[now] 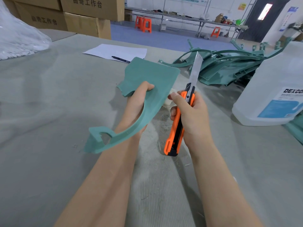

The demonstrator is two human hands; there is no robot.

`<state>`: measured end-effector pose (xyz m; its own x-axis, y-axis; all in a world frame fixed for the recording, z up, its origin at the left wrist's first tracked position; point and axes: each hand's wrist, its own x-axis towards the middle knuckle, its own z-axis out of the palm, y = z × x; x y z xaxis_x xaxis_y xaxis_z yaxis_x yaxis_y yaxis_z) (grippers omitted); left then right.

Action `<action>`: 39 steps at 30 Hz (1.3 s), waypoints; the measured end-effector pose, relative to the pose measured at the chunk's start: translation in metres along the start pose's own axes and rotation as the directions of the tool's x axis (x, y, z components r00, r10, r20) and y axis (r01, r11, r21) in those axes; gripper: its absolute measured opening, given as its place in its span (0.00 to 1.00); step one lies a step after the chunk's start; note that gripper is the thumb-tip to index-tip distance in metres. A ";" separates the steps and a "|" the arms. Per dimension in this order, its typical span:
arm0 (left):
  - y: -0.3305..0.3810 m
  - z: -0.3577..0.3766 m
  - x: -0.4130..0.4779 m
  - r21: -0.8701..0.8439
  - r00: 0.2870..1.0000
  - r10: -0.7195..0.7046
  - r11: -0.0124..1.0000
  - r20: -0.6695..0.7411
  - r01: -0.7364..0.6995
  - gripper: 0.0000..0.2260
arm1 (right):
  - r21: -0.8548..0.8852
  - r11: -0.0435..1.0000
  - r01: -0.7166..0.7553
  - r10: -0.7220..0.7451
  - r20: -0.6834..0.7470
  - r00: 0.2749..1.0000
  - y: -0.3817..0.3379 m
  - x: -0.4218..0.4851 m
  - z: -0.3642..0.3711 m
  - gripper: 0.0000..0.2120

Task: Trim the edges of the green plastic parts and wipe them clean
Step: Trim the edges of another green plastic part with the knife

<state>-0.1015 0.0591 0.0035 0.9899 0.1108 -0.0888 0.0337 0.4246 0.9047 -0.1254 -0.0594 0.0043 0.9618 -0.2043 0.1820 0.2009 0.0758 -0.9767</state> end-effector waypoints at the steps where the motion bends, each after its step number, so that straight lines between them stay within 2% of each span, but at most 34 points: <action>1: 0.000 0.000 0.000 0.017 1.000 0.004 1.000 -0.004 -0.004 0.06 | 0.000 1.000 0.010 -0.010 0.006 1.000 0.000 -0.001 0.001 0.08; 5: -0.001 0.001 -0.001 0.024 0.999 0.024 0.999 0.022 -0.024 0.07 | -0.018 0.999 0.045 -0.045 0.010 0.999 0.000 -0.002 0.002 0.09; 18: -0.002 0.001 0.003 0.056 1.000 0.015 0.998 -0.019 -0.014 0.08 | 0.016 1.000 -0.020 0.021 -0.038 0.999 0.001 0.000 0.000 0.08; 24: -0.003 0.007 -0.003 -0.068 0.996 0.056 0.996 0.063 -0.051 0.03 | 0.037 0.999 0.000 0.001 -0.013 1.000 0.001 -0.001 0.002 0.09; 31: -0.004 0.009 -0.004 -0.055 0.998 0.050 0.997 0.047 -0.047 0.03 | -0.005 1.000 -0.011 0.011 -0.019 1.000 0.002 -0.001 0.003 0.09; 39: -0.007 0.006 0.000 -0.095 0.993 0.105 0.990 0.049 -0.100 0.03 | -0.015 1.000 -0.015 0.016 0.007 1.000 0.001 -0.001 0.002 0.08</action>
<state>-0.1005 0.0506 0.0001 0.9935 0.1105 0.0274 -0.0789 0.4945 0.8656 -0.1261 -0.0570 0.0034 0.9662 -0.1961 0.1676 0.1833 0.0648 -0.9809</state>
